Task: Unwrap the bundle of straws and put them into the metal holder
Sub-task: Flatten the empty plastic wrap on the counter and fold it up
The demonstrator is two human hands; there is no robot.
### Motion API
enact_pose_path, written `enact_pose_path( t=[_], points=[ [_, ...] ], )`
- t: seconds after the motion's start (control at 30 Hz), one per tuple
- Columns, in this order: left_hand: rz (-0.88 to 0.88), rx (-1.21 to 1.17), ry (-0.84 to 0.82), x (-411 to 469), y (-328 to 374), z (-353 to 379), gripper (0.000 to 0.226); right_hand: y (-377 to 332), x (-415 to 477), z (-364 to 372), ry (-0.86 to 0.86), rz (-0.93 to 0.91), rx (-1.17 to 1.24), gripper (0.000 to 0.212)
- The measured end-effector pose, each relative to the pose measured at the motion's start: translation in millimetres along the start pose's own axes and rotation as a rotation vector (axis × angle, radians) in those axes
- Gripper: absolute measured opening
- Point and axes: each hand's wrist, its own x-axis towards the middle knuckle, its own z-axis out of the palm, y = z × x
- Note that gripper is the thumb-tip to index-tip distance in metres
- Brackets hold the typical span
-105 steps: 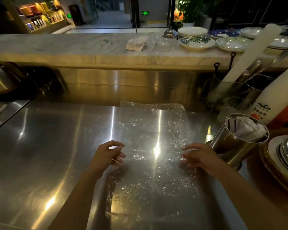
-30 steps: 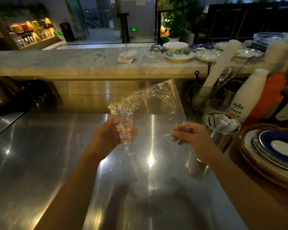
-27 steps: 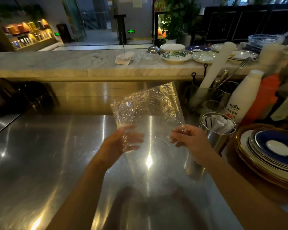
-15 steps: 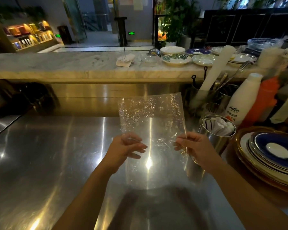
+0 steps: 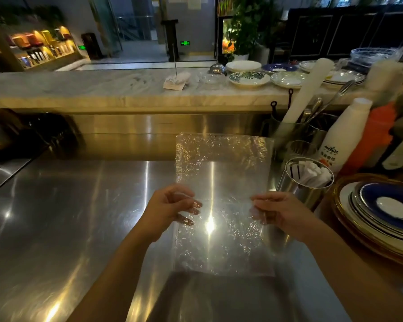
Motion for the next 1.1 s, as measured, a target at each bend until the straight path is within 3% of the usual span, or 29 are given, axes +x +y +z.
enact_pose_path(
  t=[0.13, 0.2, 0.3, 0.37, 0.53, 0.67, 0.73, 0.9, 1.0, 1.1],
  points=[
    [-0.023, -0.024, -0.013, -5, -1, -4, 0.013, 2, 1, -2, -0.062, 0.0, 0.061, 0.02],
    [-0.027, 0.018, -0.027, -5, -4, -7, 0.034, 4, 2, -3, -0.074, -0.019, 0.02, 0.017],
    [-0.041, 0.056, -0.044, -6, -9, -10, 0.057, 11, 4, -1, -0.009, -0.008, 0.001, 0.043],
    [-0.064, 0.056, -0.045, -7, -11, -12, 0.058, 13, 3, 3, -0.01, 0.002, 0.019, 0.05],
    [-0.151, 0.091, -0.073, -8, -24, -23, 0.052, 9, 1, 8, -0.006, -0.057, -0.08, 0.034],
    [-0.198, 0.28, 0.07, -4, -32, -23, 0.041, 2, -1, 12, 0.032, -0.139, -0.282, 0.022],
    [-0.124, 0.309, 0.078, -2, -31, -17, 0.039, -2, -2, 18, 0.011, -0.209, -0.431, 0.033],
    [-0.112, 0.365, -0.215, 3, -24, 19, 0.07, -20, 0, 43, -0.152, -0.296, -0.634, 0.073],
    [-0.199, 0.382, -0.322, 7, -26, 38, 0.049, -29, 2, 55, -0.174, -0.346, -0.706, 0.081],
    [-0.161, 0.406, -0.305, 10, -30, 45, 0.019, -35, 3, 58, -0.144, -0.361, -0.703, 0.076]
  ],
)
